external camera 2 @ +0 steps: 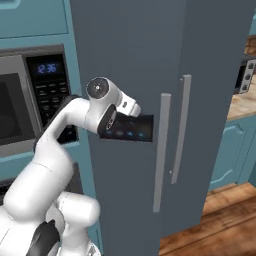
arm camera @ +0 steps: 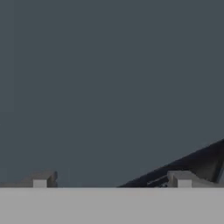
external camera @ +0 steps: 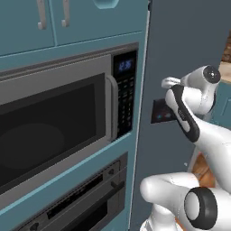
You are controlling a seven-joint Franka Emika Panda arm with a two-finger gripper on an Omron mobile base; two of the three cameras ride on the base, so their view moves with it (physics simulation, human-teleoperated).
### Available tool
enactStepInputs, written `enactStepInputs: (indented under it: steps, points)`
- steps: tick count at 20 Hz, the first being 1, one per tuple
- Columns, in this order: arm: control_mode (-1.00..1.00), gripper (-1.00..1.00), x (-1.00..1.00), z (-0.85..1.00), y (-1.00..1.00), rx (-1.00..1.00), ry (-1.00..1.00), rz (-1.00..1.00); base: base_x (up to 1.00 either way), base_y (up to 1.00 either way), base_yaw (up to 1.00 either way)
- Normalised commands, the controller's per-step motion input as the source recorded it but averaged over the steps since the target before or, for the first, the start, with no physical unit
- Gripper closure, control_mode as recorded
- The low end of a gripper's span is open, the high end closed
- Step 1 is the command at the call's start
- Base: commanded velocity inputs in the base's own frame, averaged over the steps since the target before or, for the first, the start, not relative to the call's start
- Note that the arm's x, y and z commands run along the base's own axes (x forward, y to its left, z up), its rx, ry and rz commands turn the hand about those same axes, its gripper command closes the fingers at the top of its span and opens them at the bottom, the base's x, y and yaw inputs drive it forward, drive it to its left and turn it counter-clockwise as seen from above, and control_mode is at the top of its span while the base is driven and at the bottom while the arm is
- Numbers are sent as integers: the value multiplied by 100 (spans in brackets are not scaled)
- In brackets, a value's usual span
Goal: Take the garlic and bell pepper from the second highest rack and move them to the highest rack where the potato and bell pepper are located, to maximize freezer space. Close the freezer door after rearranging.
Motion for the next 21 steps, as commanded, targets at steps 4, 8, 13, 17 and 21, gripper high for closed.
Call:
enactStepInputs:
  steps: [4, 8, 13, 17, 21]
  points:
    - [-100, -100, 100, -43, -18, 3, 0, 0, 0, 0, 0]
    - [-100, -100, 79, -33, 0, 7, 0, 13, 0, 0, 0]
    - [-100, -100, 16, -26, 3, 1, -1, 10, 0, 0, 0]
    - [-100, -100, -70, -11, 9, 0, -2, 1, 0, 0, 0]
    - [-100, -100, -76, -1, 13, 0, 0, 0, 0, 0, 0]
